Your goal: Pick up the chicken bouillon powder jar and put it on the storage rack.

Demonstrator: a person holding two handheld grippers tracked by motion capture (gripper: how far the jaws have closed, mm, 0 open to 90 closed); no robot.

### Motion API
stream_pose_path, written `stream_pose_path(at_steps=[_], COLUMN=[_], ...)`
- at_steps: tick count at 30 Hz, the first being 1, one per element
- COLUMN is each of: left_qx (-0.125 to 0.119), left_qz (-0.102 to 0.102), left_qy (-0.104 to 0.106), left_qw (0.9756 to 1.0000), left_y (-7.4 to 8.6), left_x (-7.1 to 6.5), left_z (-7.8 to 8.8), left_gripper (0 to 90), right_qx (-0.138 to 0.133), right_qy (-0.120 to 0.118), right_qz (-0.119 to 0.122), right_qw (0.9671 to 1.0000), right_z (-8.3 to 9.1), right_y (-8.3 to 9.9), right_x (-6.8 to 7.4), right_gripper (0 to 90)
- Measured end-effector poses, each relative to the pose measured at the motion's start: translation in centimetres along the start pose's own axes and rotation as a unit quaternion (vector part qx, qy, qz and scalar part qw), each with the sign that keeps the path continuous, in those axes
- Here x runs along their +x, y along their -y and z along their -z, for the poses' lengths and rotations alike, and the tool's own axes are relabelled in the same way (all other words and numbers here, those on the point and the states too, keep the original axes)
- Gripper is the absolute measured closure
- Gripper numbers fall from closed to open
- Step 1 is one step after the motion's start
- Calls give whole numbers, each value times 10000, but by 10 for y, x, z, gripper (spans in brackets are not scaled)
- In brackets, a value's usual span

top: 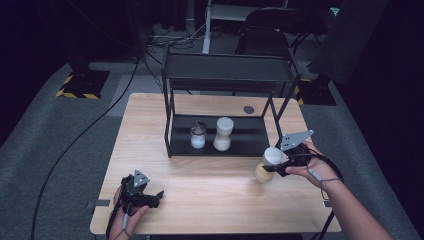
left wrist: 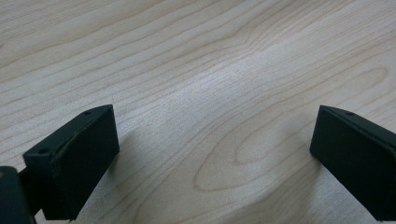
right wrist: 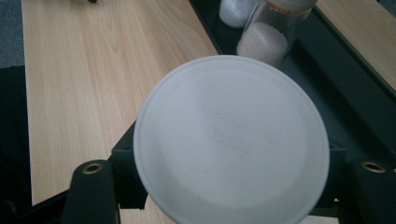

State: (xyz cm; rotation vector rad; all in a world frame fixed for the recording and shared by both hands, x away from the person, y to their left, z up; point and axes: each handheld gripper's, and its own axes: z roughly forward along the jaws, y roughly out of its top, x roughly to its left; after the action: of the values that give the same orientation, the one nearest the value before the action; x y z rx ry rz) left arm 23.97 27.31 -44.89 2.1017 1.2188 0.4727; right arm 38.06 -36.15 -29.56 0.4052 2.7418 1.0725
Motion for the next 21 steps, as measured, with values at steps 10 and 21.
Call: stream_pose_path(at_steps=[10, 21], left_qx=[16, 9], left_qz=[9, 1], left_qy=[-10, -7], left_qw=[10000, 10000], left_y=[0, 0], left_x=[0, 0], left_z=[1, 1], left_gripper=[12, 12], right_qx=[-31, -107], right_qy=[93, 193], right_qz=[-33, -90], right_qw=[9999, 9997], right_z=[8, 12], right_y=[-15, -26], right_x=[-9, -22], right_gripper=[333, 334])
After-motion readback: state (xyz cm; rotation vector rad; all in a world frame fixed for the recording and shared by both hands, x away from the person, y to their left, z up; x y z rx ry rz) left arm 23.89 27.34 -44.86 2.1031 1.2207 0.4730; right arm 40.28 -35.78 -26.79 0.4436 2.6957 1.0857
